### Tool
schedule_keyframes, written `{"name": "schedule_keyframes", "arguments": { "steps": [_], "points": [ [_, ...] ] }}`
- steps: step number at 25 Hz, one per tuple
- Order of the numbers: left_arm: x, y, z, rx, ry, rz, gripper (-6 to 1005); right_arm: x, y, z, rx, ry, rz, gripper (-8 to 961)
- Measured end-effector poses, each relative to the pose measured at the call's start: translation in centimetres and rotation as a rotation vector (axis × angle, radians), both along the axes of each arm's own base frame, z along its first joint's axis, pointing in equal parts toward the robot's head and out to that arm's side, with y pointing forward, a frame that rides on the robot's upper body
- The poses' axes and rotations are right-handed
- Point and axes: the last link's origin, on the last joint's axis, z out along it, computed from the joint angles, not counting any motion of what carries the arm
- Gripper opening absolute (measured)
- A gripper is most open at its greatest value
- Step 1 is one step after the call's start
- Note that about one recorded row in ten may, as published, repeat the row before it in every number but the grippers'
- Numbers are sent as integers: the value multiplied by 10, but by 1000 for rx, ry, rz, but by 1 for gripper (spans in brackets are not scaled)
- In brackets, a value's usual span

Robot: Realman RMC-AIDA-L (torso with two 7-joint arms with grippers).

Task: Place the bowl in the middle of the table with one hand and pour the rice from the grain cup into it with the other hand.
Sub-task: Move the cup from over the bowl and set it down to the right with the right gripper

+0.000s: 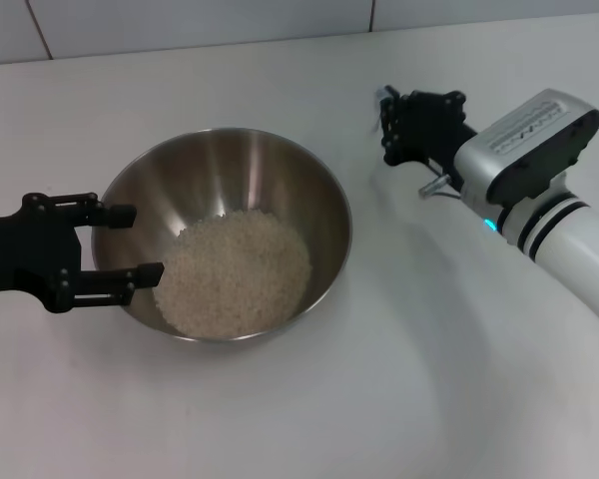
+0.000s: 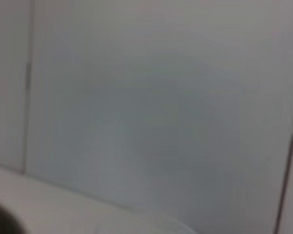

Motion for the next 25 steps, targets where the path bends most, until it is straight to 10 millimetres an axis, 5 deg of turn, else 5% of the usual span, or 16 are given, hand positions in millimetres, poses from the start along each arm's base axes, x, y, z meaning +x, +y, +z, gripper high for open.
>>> {"name": "schedule_keyframes", "arguments": {
  "steps": [15,25],
  "points": [
    [1,1,-1,-1,2,-2,752,11,-16,-12,-60,-24,-25,119],
    [1,1,-3,-9,6,-2,751,20,-33,-17,-69,20,-62,517]
  ]
}}
